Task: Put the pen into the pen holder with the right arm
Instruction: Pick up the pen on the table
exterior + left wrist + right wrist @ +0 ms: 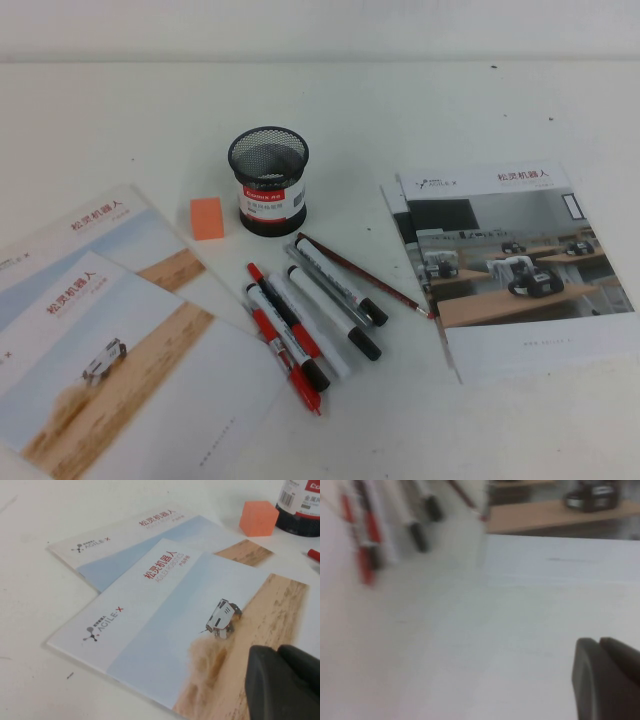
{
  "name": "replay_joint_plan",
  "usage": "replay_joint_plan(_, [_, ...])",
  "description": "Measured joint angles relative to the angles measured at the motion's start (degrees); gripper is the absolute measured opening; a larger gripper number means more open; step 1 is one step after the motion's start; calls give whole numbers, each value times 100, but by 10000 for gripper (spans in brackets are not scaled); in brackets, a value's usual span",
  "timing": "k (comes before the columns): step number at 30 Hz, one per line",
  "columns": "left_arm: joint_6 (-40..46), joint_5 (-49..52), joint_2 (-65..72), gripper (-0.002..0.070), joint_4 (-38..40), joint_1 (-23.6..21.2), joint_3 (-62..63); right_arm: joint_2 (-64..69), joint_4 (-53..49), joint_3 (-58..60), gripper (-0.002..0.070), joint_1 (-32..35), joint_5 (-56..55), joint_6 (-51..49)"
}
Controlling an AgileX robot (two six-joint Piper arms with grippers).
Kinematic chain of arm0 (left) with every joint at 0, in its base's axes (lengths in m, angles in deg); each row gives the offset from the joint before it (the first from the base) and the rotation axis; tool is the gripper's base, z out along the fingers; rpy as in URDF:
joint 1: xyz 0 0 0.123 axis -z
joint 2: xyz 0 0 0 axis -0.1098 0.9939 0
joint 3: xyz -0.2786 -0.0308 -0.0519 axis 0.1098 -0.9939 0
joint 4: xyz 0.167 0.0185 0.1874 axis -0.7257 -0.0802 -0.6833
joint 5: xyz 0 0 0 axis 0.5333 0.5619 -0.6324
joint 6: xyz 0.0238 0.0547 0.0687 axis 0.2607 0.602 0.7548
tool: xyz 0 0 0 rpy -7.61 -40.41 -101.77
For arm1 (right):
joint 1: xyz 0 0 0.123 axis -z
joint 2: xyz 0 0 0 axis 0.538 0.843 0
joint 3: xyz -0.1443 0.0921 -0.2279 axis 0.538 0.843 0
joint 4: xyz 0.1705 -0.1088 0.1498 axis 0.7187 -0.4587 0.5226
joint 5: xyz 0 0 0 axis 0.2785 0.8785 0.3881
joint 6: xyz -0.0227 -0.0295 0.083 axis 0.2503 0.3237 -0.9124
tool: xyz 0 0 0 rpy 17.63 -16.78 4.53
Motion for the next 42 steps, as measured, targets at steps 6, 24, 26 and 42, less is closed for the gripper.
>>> replay_joint_plan(6, [0, 0, 0, -1, 0, 0, 0, 976, -1591, -485, -20, -1162, 52, -212])
replay_joint_plan(24, [0, 0, 0, -1, 0, 0, 0, 3526, -872, -1671, -20, -3179, -49, 387])
replay_joint_plan(26, [0, 0, 0, -1, 0, 0, 0, 3796, -628, -1864, -20, -3179, -49, 546])
replay_joint_plan(42, [0, 0, 0, -1, 0, 0, 0, 6033, -84, -4197, 305, -3239, -38, 699])
